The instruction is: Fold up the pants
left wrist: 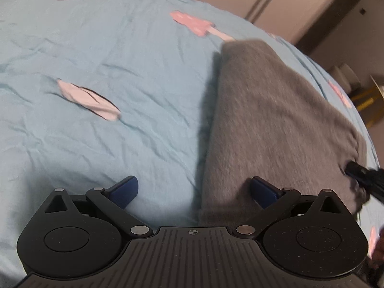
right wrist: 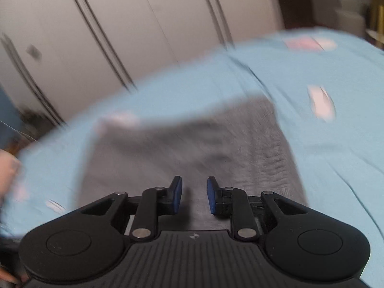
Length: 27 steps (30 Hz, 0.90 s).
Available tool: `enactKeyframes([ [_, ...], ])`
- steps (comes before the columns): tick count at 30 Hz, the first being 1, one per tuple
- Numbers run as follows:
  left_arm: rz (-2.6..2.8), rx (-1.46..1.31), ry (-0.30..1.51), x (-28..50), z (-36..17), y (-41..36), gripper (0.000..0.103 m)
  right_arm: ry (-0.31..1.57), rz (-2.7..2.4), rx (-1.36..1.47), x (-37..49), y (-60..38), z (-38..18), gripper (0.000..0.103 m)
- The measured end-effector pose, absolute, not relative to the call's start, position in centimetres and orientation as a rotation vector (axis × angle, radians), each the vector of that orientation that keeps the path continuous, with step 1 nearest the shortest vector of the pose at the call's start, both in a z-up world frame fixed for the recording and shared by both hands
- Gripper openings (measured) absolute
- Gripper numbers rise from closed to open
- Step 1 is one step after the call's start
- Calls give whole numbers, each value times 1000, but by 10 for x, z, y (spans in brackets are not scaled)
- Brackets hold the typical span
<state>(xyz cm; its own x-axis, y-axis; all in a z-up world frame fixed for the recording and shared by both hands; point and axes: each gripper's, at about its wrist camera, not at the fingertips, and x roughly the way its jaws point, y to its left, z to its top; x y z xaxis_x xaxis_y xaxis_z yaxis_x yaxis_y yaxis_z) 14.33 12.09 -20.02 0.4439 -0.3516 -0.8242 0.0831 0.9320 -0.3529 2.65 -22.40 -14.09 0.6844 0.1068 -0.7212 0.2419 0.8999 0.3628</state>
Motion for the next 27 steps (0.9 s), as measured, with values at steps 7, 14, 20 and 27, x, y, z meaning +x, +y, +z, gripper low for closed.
enactKeyframes([
  [7,-325,-212,937,170,-157,102,103,722,-59,622,-12,-251,-134,12],
  [14,-500,-113,874,207,-142,39,103,694,-58,645,-7,-257,-141,12],
  [20,-678,-53,921,241,-159,-10,103,685,-43,664,-3,-261,-148,11],
  [27,-473,183,878,262,-180,-47,103,689,-30,650,-3,-261,-149,11],
])
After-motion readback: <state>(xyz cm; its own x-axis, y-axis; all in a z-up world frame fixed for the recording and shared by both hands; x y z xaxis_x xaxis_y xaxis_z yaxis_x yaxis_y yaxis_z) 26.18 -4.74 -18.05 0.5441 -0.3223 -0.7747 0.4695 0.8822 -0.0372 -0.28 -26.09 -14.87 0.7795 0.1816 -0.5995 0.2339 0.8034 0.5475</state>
